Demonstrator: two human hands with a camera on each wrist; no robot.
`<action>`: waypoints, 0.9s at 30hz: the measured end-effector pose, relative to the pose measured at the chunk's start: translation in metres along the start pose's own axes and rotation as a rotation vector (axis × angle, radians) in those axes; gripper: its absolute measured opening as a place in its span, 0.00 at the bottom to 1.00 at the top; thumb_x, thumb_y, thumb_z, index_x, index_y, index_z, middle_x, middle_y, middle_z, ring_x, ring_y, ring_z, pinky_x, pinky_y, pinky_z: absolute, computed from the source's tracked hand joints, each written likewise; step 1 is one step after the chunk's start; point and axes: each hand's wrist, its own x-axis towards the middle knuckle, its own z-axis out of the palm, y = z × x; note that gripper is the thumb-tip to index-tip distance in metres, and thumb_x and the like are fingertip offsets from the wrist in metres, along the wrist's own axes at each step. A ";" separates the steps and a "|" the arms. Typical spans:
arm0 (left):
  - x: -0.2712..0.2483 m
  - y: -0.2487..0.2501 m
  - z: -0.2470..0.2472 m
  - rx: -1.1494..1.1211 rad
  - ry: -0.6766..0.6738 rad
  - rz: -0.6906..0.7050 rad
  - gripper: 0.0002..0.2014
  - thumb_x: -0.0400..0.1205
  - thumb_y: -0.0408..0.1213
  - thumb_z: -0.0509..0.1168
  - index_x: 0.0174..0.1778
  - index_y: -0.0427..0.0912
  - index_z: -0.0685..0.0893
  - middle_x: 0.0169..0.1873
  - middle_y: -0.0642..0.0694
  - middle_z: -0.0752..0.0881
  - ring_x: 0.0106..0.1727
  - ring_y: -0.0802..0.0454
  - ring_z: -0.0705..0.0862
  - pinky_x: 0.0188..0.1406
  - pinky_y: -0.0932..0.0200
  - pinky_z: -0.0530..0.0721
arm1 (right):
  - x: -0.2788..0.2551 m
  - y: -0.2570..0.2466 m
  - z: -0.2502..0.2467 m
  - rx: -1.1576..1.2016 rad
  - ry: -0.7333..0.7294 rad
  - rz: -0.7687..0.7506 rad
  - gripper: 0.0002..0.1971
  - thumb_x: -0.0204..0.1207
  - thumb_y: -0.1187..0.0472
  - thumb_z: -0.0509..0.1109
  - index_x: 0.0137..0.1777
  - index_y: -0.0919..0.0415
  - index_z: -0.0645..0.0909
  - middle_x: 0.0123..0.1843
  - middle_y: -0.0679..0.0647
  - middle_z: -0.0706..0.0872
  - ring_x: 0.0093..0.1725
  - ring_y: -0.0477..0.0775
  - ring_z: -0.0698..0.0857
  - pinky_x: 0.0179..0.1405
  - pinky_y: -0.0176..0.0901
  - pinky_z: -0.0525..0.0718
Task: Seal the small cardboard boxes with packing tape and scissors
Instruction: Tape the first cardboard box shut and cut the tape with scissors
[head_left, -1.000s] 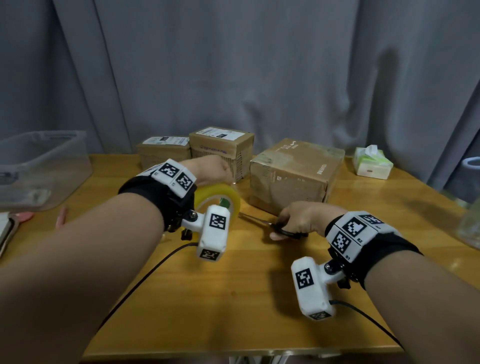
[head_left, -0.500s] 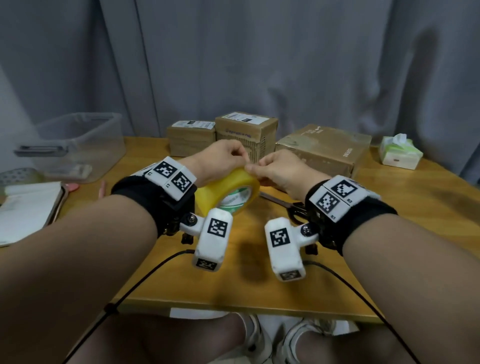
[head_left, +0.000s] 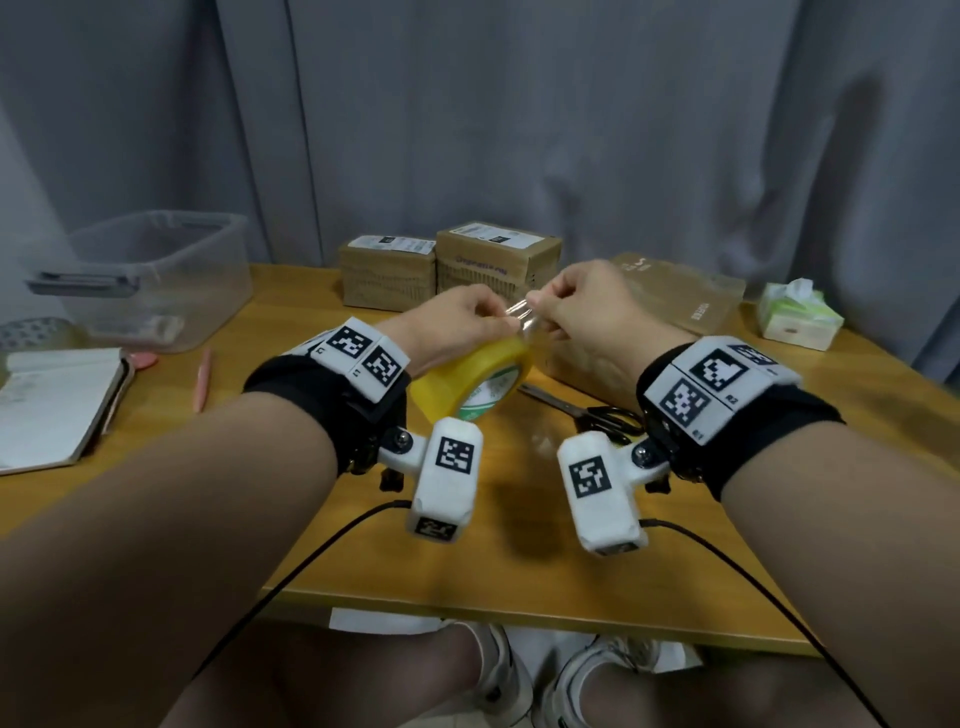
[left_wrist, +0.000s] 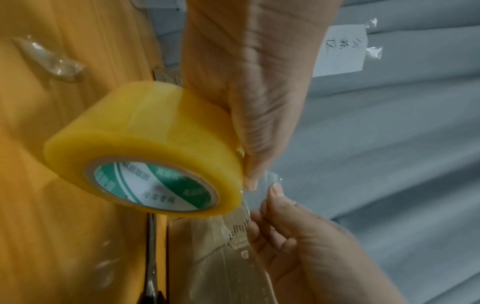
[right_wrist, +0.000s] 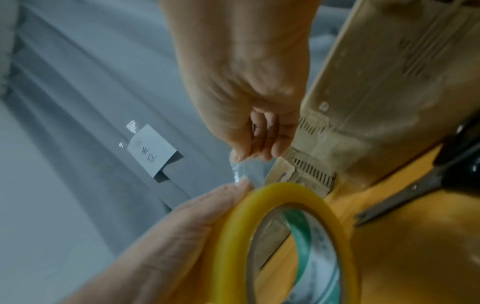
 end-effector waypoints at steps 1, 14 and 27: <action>0.001 0.000 0.002 -0.007 0.020 -0.001 0.11 0.83 0.45 0.65 0.54 0.42 0.81 0.42 0.52 0.83 0.43 0.57 0.81 0.39 0.65 0.78 | -0.001 0.002 -0.001 0.023 -0.006 0.022 0.11 0.77 0.60 0.73 0.44 0.71 0.84 0.32 0.53 0.84 0.33 0.47 0.82 0.44 0.44 0.87; 0.005 0.005 0.008 0.097 0.060 0.027 0.10 0.85 0.45 0.61 0.43 0.43 0.80 0.33 0.52 0.80 0.35 0.60 0.77 0.31 0.66 0.73 | -0.010 0.011 0.001 0.230 -0.068 0.033 0.03 0.72 0.65 0.78 0.39 0.60 0.86 0.34 0.56 0.84 0.33 0.50 0.77 0.33 0.38 0.80; 0.011 -0.011 0.005 0.441 0.292 0.193 0.10 0.85 0.44 0.61 0.47 0.40 0.79 0.52 0.49 0.71 0.46 0.54 0.76 0.52 0.64 0.73 | 0.003 0.020 -0.020 -0.433 0.135 -0.159 0.18 0.85 0.50 0.59 0.48 0.63 0.86 0.40 0.52 0.81 0.44 0.55 0.81 0.44 0.47 0.77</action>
